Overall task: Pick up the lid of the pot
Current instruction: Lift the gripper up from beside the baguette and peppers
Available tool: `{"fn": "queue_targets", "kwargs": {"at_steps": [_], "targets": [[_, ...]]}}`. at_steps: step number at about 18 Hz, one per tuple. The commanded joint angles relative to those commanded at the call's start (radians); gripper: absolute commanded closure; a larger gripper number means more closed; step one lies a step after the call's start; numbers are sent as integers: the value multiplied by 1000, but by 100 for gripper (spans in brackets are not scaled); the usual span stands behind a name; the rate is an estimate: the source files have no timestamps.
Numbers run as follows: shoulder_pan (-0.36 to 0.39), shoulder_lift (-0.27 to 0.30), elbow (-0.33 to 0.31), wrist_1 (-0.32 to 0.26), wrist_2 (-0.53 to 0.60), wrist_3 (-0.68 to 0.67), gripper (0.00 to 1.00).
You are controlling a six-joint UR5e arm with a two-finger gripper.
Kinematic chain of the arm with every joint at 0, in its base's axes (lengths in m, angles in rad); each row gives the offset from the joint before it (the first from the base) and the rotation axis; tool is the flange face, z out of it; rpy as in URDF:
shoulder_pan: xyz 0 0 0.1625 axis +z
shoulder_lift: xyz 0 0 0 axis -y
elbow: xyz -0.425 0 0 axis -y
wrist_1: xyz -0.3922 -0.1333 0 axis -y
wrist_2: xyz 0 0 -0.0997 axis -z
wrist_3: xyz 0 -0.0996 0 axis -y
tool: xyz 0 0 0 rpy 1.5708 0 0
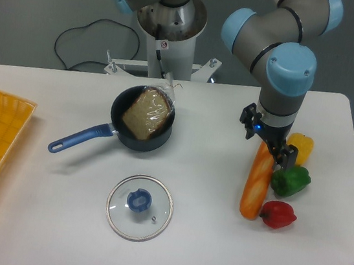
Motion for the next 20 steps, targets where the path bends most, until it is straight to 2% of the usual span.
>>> {"fn": "queue_targets", "kwargs": {"at_steps": [6, 11, 14, 17, 20], "targets": [[-2, 2, 0, 2, -6, -5, 0], [-31, -12, 5, 6, -6, -21, 0], [-41, -24, 11, 47, -6, -64, 0], [-52, -43, 20, 57, -12, -67, 0], [-98, -64, 8, 115, 2, -121, 0]]}}
